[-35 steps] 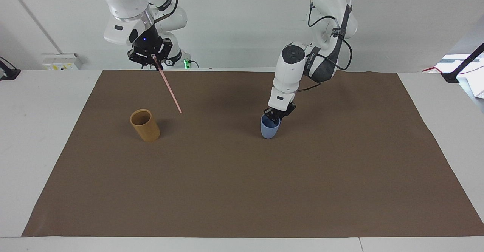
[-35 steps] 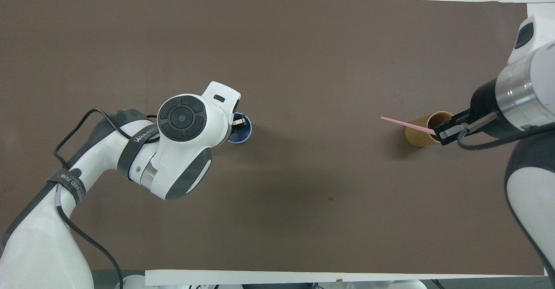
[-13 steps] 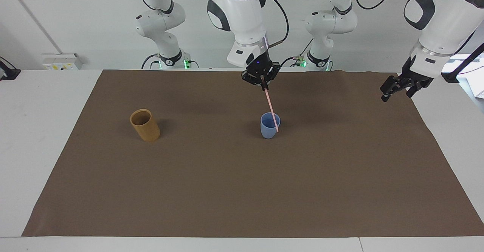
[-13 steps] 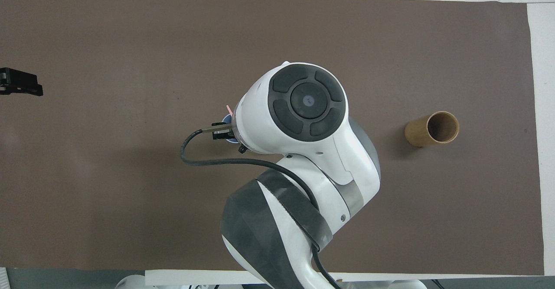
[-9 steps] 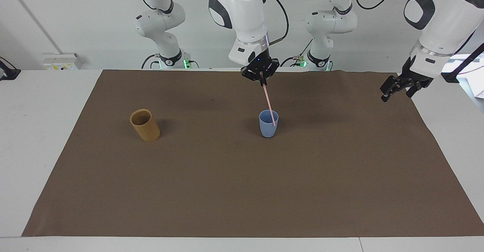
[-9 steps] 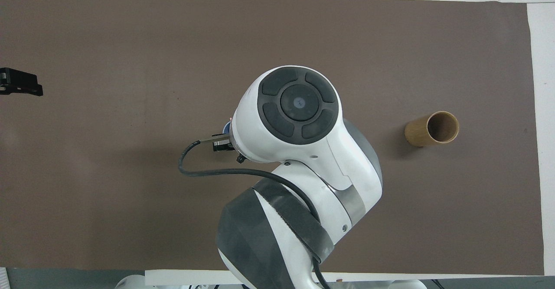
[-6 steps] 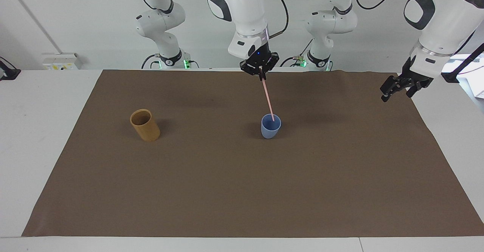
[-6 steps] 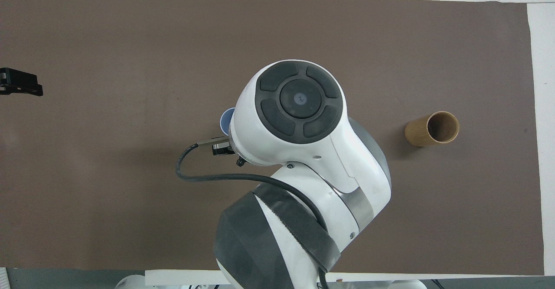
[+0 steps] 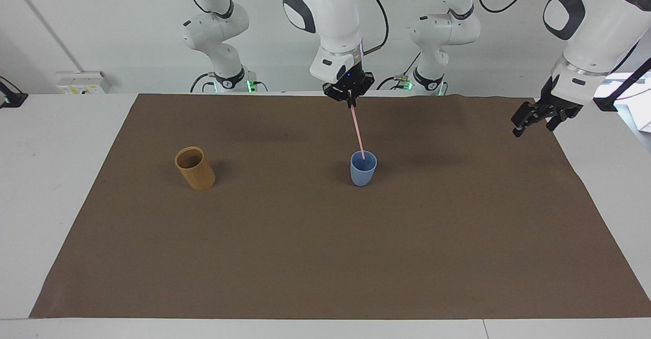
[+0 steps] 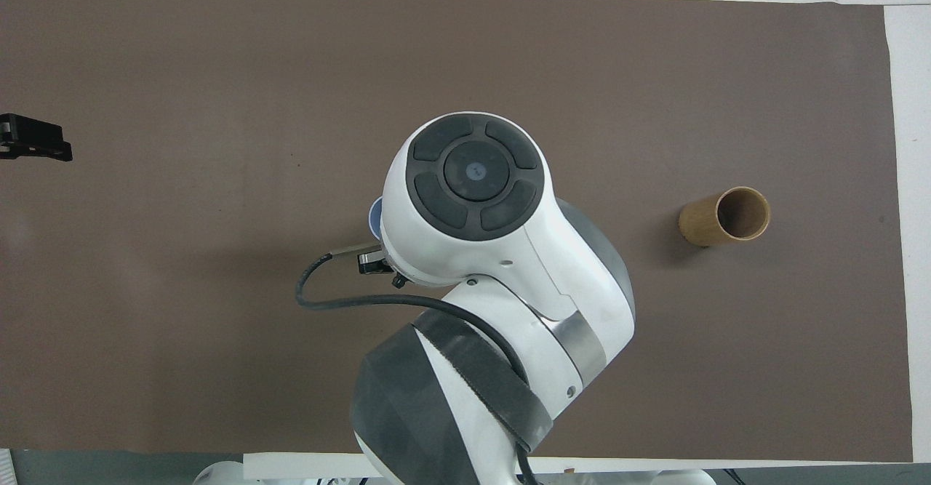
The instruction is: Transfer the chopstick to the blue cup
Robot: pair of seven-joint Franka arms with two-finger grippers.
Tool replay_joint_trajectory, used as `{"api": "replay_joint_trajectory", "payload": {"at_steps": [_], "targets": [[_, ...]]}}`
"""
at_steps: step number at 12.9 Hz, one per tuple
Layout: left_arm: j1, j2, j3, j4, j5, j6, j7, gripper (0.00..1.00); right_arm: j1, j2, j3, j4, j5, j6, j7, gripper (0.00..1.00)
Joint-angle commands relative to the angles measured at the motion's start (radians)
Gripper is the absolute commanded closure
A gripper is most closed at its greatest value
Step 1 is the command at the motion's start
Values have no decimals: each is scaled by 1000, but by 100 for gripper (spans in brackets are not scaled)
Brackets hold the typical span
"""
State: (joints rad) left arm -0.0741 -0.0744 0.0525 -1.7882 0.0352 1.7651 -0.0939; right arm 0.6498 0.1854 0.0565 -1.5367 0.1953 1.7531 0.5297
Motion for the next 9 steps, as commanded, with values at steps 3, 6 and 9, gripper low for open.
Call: {"api": "replay_joint_trajectory", "payload": {"at_steps": [3,6,9], "targets": [[-3,4,3,12,3,-18,-1,0,-1,-9,3,19,-89,8,4,0],[-3,4,3,13,3,-19,-1,0,-68,-74,-27,72,-225,-50,-6,0],[-4,4,3,13,3,-18,-1,0,-294,-165,-38,78,-231,-186,-199,0]]}}
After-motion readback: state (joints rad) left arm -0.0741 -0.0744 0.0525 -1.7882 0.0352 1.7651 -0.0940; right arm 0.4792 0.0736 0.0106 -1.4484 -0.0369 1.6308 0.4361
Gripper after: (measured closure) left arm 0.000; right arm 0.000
